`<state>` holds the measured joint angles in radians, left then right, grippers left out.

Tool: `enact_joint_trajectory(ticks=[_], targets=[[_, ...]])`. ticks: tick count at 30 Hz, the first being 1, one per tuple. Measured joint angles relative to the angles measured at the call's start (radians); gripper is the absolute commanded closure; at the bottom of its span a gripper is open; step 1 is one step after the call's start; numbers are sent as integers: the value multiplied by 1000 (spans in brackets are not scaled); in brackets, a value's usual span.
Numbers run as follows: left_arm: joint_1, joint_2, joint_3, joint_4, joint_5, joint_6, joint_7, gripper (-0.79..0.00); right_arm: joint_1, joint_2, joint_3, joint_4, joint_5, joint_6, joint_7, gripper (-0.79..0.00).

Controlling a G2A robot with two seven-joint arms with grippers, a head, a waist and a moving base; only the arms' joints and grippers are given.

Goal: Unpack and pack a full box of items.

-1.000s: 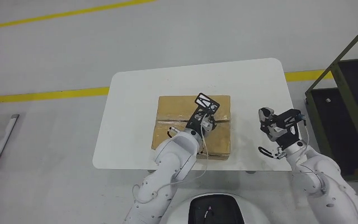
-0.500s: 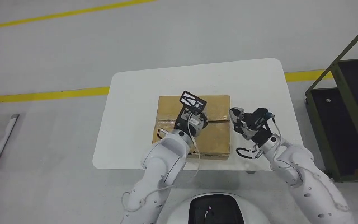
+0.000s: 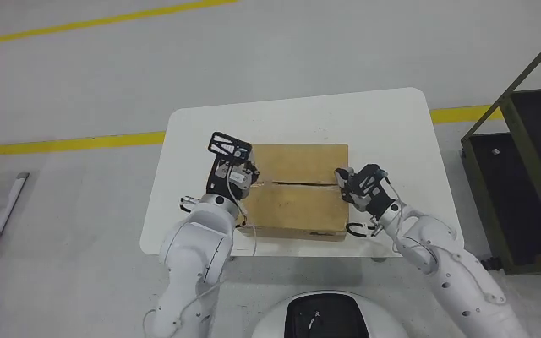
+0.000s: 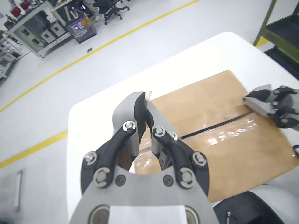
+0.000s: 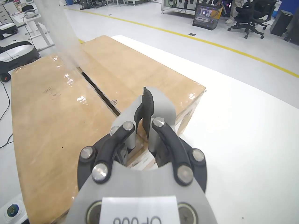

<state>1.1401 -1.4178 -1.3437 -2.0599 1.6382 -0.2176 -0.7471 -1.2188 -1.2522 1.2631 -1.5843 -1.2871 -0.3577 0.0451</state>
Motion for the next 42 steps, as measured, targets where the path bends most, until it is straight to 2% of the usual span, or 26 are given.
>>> enact_joint_trajectory(ticks=[7,13,23,24,26,27,29,30,42], targets=[[34,20,-157,-35,90,-6,5,0,12,1,1,8,6,-13,11,0],[47,31,-244,-14,152,20,25,0,27,2,1,17,4,-23,19,0],[38,44,-322,60,225,33,45,0,44,3,-2,24,0,-23,36,0],[36,45,-329,66,220,38,45,-25,44,3,-2,23,0,-23,37,0],[32,47,-337,77,232,35,41,0,45,3,-1,23,-1,-23,40,0],[31,49,-341,80,243,31,38,-28,45,3,-1,22,-2,-22,42,0],[26,51,-353,92,251,34,34,-403,45,4,-1,22,-1,-20,45,0],[24,52,-360,98,252,37,31,-785,45,4,-1,21,-1,-18,47,0],[-3,62,-420,124,276,73,-6,-785,29,9,15,0,-3,-13,55,0]])
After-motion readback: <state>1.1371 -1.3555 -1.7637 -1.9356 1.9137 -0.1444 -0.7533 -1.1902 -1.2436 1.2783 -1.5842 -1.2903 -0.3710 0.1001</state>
